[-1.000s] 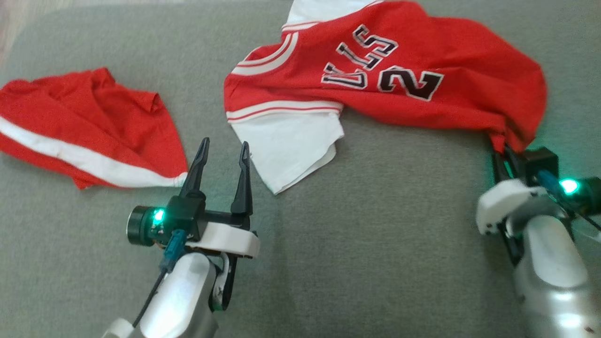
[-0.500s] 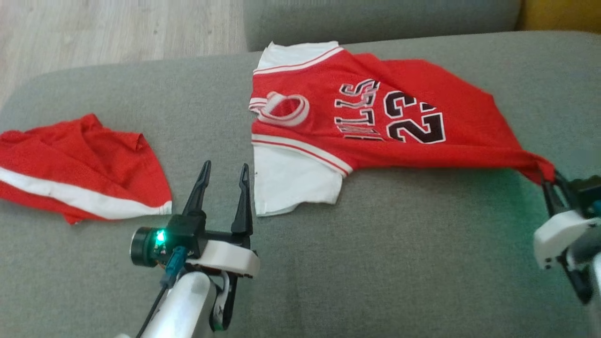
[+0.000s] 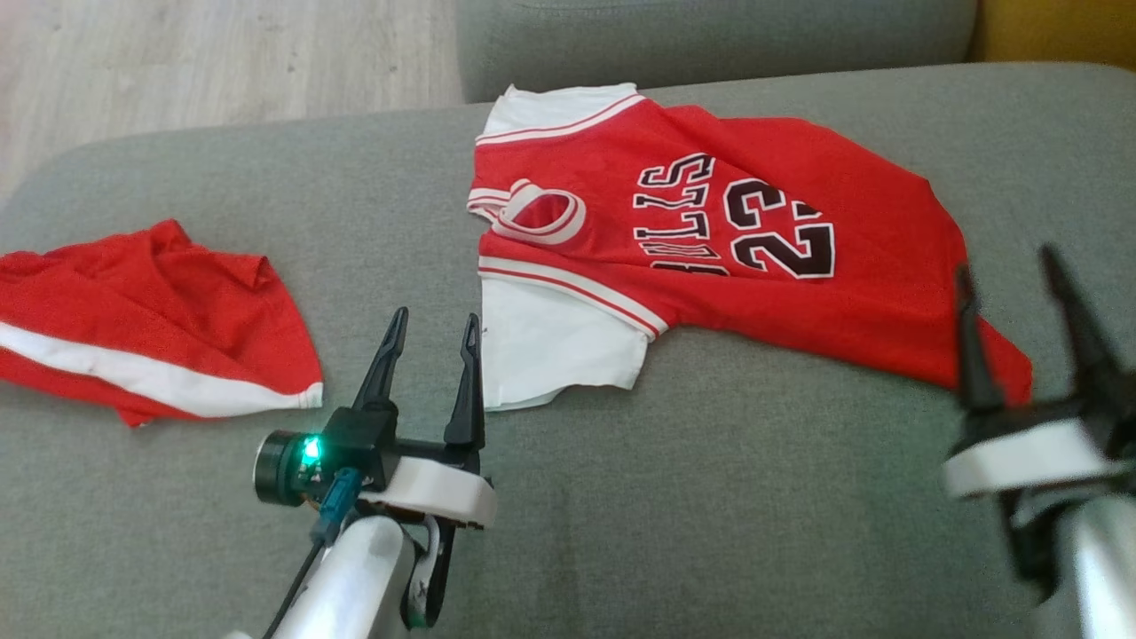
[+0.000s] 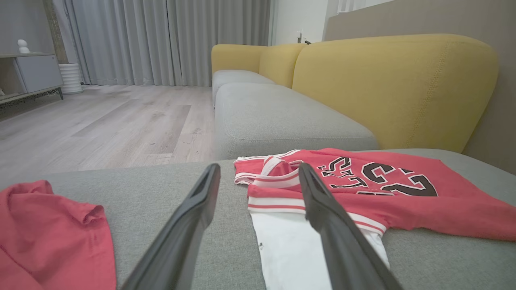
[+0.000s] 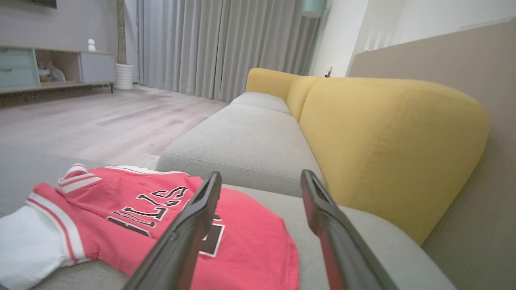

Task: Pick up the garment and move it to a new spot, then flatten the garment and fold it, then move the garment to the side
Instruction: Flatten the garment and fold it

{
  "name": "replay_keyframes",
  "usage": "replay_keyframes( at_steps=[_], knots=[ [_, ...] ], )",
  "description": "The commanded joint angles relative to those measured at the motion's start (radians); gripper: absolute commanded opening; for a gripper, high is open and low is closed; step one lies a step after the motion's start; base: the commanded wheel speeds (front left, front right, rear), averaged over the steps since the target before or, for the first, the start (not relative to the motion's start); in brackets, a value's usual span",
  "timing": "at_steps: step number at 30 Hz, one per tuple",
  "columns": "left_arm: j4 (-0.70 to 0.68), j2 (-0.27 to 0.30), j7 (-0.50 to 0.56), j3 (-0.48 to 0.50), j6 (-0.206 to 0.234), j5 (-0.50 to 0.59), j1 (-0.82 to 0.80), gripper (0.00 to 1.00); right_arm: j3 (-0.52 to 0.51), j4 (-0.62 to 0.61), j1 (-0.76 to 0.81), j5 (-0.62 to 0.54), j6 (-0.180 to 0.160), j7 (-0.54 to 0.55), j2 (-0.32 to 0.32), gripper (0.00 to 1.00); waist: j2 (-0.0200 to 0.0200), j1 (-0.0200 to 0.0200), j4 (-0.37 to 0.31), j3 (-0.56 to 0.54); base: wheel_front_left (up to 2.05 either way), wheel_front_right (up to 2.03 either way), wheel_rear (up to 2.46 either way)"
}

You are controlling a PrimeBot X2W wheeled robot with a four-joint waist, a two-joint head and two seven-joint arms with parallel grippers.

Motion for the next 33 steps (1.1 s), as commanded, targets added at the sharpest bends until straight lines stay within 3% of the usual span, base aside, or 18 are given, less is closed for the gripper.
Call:
replay_keyframes(
  at_steps=[1, 4, 8, 17, 33],
  knots=[
    [-0.025, 0.002, -0.008, 0.029, 0.002, 0.006, -0.024, 1.00, 0.022, -0.025, -0.003, 0.010, -0.001, -0.032, 0.015, 1.00, 0.0000, 0.0001, -0.005, 0.006, 0.00, 0.00, 0.00],
    [-0.024, 0.002, -0.008, 0.035, -0.003, 0.014, -0.028, 1.00, 0.035, 0.001, 0.016, 0.018, -0.001, -0.083, 0.069, 1.00, 0.0000, 0.0001, -0.017, 0.020, 0.00, 0.00, 0.00],
    [-0.011, 0.003, -0.008, 0.041, -0.014, 0.027, -0.044, 1.00, 0.050, 0.019, 0.021, 0.032, -0.001, -0.108, 0.094, 1.00, 0.0000, 0.0001, -0.039, 0.043, 0.00, 0.00, 0.00],
    [0.088, 0.008, -0.006, 0.036, -0.034, 0.045, -0.122, 1.00, 0.066, 0.003, -0.007, 0.062, -0.001, -0.113, 0.099, 1.00, 0.0000, 0.0001, -0.081, 0.089, 0.00, 0.00, 0.00],
    [0.387, 0.009, 0.141, 0.044, -0.040, 0.013, -0.354, 1.00, 0.100, -0.021, -0.037, 0.086, -0.001, -0.113, 0.099, 1.00, 0.0000, 0.0001, -0.138, 0.181, 0.00, 0.00, 0.00]
  ],
)
